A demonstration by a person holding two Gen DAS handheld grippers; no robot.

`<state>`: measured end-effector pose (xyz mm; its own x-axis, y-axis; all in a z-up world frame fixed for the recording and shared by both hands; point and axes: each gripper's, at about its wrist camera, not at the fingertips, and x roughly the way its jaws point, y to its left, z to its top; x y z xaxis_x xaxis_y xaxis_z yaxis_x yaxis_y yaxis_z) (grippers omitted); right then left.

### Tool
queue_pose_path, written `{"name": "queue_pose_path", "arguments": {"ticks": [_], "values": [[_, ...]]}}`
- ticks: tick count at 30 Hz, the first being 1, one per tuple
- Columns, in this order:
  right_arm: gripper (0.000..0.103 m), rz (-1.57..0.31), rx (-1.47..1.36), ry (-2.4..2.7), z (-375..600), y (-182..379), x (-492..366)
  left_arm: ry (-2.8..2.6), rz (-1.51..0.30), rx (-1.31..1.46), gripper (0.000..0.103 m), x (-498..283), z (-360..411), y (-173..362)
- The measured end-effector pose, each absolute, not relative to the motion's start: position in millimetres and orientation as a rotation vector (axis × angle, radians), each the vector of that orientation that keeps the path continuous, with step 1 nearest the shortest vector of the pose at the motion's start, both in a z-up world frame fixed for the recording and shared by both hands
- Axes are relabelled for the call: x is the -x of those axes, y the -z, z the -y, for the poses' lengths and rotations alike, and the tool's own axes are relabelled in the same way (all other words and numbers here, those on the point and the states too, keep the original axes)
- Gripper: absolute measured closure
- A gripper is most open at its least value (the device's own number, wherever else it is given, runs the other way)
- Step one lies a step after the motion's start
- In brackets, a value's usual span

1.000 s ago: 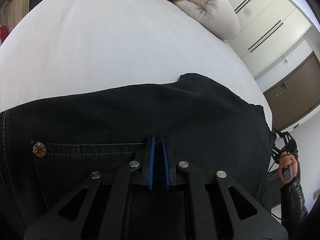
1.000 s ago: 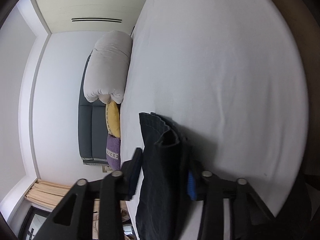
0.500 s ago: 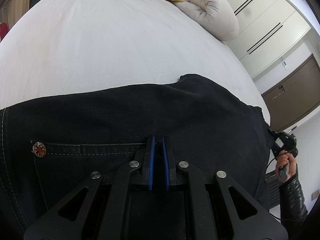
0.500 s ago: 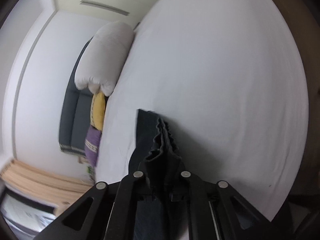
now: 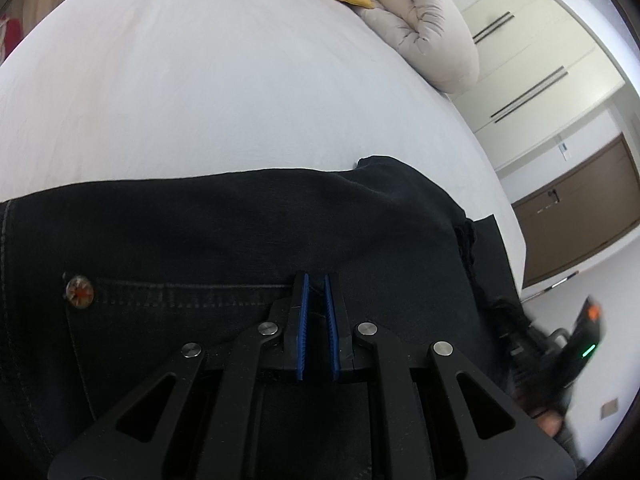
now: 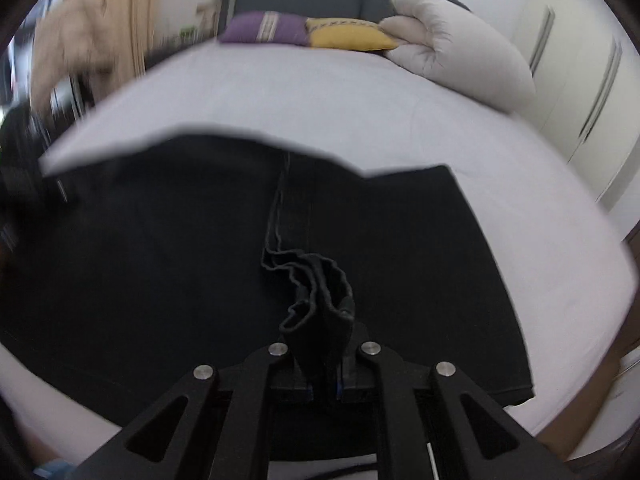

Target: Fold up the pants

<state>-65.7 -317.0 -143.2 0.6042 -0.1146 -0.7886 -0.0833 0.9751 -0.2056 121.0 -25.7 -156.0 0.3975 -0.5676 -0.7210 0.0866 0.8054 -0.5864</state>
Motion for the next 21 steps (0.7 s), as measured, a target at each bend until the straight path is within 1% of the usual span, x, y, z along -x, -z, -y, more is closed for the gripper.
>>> {"name": "queue_pose_path", "arguments": {"ticks": [1,2,4,5,6,8,10,14,16,20,21], "values": [[0.094,-0.914,0.226,0.029,317.7,145.0,68.0,0.425,-1.094,0.512,0.092,-119.3,26.4,150.3],[0.095,-0.915,0.207,0.031,320.2,143.3,68.6,0.415,-1.094,0.513,0.087,-116.9,28.3,144.9],[0.095,-0.909,0.204,0.042,322.5,138.9,68.9,0.447,-1.086,0.546,0.062,-113.0,37.8,135.6],[0.095,-0.895,0.222,0.048,321.0,134.4,70.0,0.477,-1.077,0.580,0.027,-111.1,45.8,129.9],[0.095,-0.881,0.238,0.051,317.2,131.1,72.6,0.497,-1.068,0.610,0.009,-109.7,51.6,125.6],[0.095,-0.845,0.269,0.054,306.9,120.2,77.9,0.577,-1.058,0.702,0.007,-107.8,69.6,117.0],[0.095,-0.814,0.301,0.046,294.9,111.0,83.5,0.651,-1.111,0.777,0.006,-111.2,87.3,117.4],[0.095,-0.761,0.364,0.004,262.3,99.7,97.1,0.723,-1.240,0.911,0.006,-123.4,109.9,135.3],[0.095,-0.746,0.391,-0.019,246.1,97.5,102.3,0.704,-1.300,0.927,0.006,-130.0,114.3,144.8],[0.095,-0.733,0.430,-0.082,216.3,98.3,113.0,0.712,-1.333,0.919,0.006,-141.0,114.7,150.3],[0.095,-0.731,0.444,-0.096,210.2,99.4,114.9,0.717,-1.331,0.916,0.009,-142.7,113.3,150.3]]}}
